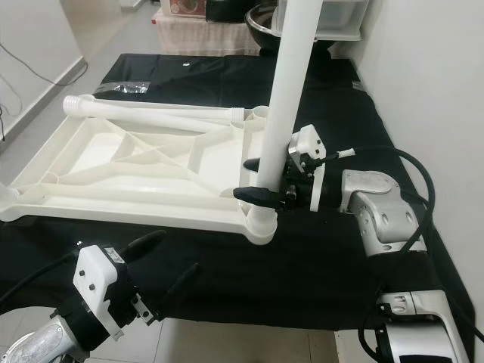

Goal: Building children table

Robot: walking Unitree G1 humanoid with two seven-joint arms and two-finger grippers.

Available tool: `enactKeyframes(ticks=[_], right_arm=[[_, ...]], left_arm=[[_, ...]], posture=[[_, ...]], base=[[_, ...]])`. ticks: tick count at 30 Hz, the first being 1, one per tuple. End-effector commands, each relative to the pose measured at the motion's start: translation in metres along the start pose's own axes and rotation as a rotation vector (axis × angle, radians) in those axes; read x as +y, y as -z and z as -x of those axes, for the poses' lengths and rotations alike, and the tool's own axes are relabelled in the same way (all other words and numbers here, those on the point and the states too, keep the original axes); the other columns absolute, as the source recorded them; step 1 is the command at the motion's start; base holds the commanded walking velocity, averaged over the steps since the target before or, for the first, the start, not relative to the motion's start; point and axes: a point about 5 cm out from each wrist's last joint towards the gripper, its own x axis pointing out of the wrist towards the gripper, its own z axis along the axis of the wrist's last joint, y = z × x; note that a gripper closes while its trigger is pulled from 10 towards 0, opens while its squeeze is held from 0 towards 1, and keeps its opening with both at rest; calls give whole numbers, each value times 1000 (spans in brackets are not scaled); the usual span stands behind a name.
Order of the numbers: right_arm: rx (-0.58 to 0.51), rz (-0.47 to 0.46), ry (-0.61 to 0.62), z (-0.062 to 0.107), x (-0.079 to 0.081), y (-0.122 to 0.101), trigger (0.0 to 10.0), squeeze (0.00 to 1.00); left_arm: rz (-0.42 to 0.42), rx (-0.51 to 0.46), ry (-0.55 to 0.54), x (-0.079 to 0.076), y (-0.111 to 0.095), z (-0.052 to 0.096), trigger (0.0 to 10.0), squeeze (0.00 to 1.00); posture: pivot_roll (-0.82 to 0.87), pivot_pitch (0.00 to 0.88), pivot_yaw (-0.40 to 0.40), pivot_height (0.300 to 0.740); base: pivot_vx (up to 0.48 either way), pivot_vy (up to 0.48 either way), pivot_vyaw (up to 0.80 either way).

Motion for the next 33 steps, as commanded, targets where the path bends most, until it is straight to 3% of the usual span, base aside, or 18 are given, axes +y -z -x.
enactKeyframes(ticks=[1, 4, 6, 7, 9, 10, 11, 12, 16, 18, 24, 25, 27, 28, 30, 32, 33], right_arm=[[2, -21, -52, -4, 4, 7, 0, 0], [0, -36, -34, 1, 8, 14, 0, 0], [2, -60, 72, -2, 23, 26, 0, 0], [2, -60, 72, -2, 23, 26, 0, 0], [32, -167, 388, -18, 38, 49, 0, 0], [32, -167, 388, -18, 38, 49, 0, 0], [156, -197, 856, -9, 41, 69, 0, 0], [222, -221, 966, -14, 57, 81, 0, 0], [241, -178, 1064, -23, 71, 81, 0, 0], [176, -106, 1009, -39, 60, 66, 0, 0], [144, -99, 980, -49, 50, 57, 0, 0], [128, -100, 936, -52, 50, 54, 10000, 0], [112, -114, 929, -53, 51, 50, 10000, 0], [54, -127, 922, -51, 45, 40, 10000, 1000], [-40, -121, 938, -48, 37, 25, 10000, 1000], [-172, -138, 766, -52, 37, 8, 10000, 1000], [-172, -138, 766, -52, 37, 8, 10000, 1000]], left_arm=[[-6, 22, -6, 2, 1, 2, 10000, 0], [-9, 20, -6, 3, 1, 0, 10000, 0], [-10, 19, -6, 2, 2, 0, 10000, 0], [-10, 19, -6, 2, 2, 0, 10000, 0], [-15, 20, -8, 2, 2, 0, 10000, 0], [-15, 20, -8, 2, 2, 0, 10000, 0], [-18, 20, -12, 3, 1, 1, 10000, 0], [-19, 19, -17, 5, 1, 1, 10000, 0], [-20, 17, -23, 6, 1, 1, 10000, 0], [-17, 13, -27, 6, 1, 0, 10000, 0], [-19, 14, -30, 8, 2, -1, 10000, 0], [-20, 16, -29, 9, 2, -1, 10000, 0], [-20, 16, -29, 9, 2, -1, 10000, 0], [-20, 17, -26, 9, 2, -2, 10000, 0], [-18, 15, -22, 9, 2, -4, 10000, 0], [-15, 15, -19, 8, 2, -4, 10000, 0], [-15, 15, -19, 8, 2, -4, 10000, 0]], posture=[[111, 163, -30, 740], [106, 163, -31, 740], [114, 160, -55, 740], [114, 160, -55, 740], [120, 161, -65, 740], [120, 161, -65, 740], [117, 166, -61, 740], [123, 167, -50, 740], [109, 151, -43, 740], [109, 152, -47, 740], [105, 151, -49, 740], [103, 149, -45, 740], [98, 149, -42, 740], [97, 149, -38, 740], [96, 148, -35, 740], [90, 148, -30, 740], [90, 148, -30, 740]], base=[[0, 0, 0], [0, 0, 0], [0, 0, 0], [0, 0, 0], [0, 0, 0], [0, 0, 0], [0, 0, 0], [0, 0, 0], [0, 0, 0], [0, 0, 0], [0, 0, 0], [0, 0, 0], [0, 0, 0], [0, 0, 0], [0, 0, 0], [0, 0, 0], [0, 0, 0]])
